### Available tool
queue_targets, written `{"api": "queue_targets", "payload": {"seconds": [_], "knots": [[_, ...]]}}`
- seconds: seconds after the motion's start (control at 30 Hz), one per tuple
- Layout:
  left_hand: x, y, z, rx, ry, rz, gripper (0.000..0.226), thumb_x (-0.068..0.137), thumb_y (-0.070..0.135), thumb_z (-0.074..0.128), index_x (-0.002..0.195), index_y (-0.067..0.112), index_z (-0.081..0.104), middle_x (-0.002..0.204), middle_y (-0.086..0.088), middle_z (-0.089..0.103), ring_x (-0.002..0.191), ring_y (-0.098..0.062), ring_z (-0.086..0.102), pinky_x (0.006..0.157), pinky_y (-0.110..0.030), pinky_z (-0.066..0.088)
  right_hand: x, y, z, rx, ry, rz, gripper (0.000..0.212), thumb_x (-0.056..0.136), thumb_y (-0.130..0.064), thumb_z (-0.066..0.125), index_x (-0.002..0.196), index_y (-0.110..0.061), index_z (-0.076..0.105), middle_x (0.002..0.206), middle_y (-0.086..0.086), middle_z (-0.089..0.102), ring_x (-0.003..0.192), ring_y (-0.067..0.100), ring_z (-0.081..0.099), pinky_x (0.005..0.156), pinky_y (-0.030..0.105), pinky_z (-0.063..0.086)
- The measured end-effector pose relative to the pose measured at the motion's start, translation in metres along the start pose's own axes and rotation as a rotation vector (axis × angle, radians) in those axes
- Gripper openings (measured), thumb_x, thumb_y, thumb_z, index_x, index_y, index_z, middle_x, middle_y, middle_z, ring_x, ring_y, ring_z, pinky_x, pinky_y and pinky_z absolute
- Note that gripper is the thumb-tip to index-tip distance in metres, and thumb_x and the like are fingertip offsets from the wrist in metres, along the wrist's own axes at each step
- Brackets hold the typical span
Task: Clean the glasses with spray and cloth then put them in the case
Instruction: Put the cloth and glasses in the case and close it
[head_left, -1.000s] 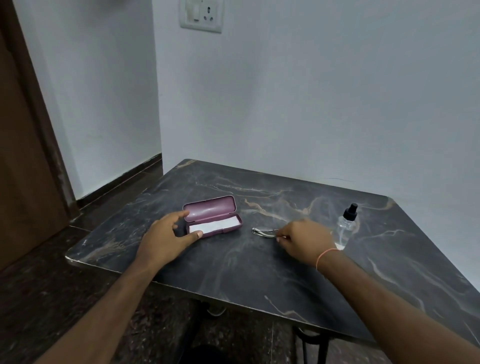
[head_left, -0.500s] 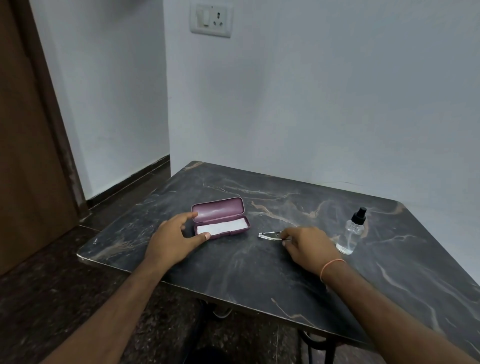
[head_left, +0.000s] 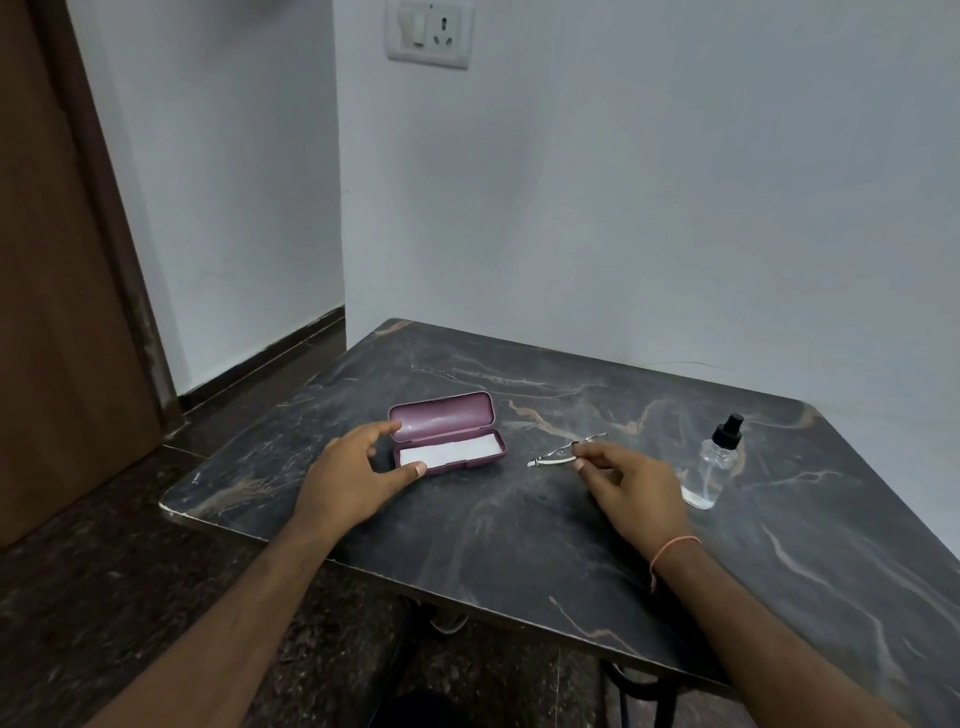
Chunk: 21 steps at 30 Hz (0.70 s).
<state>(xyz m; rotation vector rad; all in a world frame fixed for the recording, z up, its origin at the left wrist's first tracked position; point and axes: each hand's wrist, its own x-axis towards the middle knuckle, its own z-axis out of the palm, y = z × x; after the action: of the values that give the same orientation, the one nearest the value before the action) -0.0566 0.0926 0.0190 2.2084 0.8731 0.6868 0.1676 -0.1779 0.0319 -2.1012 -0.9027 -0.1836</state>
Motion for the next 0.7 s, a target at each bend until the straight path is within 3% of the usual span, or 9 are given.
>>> {"api": "queue_targets", "payload": {"seconds": [0.17,0.3,0.53,0.7], "knots": [[0.001,-0.001,0.001,-0.012,0.004,0.001,0.078,0.083,0.056,0.09,0.153,0.039,0.059,0.145,0.001,0.068,0.125,-0.014,0.061,0.096,-0.039,0.053,0.006,-0.019,0.008,0.531,-0.007,0.263,0.022,0.102,-0.011,0.068,0.102,-0.028,0.083,0.101,-0.003,0.084,0.082,0.024,0.082,0.073,0.04,0.066],[0.001,-0.002,0.001,-0.005,-0.001,-0.013,0.081,0.082,0.057,0.091,0.154,0.04,0.057,0.145,0.0,0.068,0.126,-0.015,0.062,0.1,-0.042,0.054,0.011,-0.036,0.015,0.735,-0.035,0.343,0.009,0.1,-0.015,0.073,0.105,-0.012,0.08,0.104,0.0,0.084,0.08,0.028,0.081,0.069,0.034,0.065],[0.003,-0.003,0.002,-0.023,-0.006,-0.027,0.086,0.079,0.061,0.091,0.154,0.046,0.052,0.145,0.005,0.067,0.125,-0.014,0.063,0.102,-0.044,0.057,0.031,-0.062,0.026,0.764,-0.138,0.301,0.01,0.092,0.0,0.077,0.095,-0.01,0.077,0.094,0.01,0.082,0.084,0.025,0.081,0.075,0.034,0.067],[0.004,-0.001,0.0,-0.072,-0.028,-0.01,0.1,0.081,0.053,0.094,0.163,0.044,0.038,0.155,0.017,0.063,0.129,-0.014,0.063,0.111,-0.05,0.055,0.056,-0.078,0.038,0.623,-0.195,0.228,0.015,0.096,0.001,0.072,0.097,-0.013,0.068,0.108,0.02,0.075,0.09,0.025,0.078,0.076,0.041,0.068]]}}
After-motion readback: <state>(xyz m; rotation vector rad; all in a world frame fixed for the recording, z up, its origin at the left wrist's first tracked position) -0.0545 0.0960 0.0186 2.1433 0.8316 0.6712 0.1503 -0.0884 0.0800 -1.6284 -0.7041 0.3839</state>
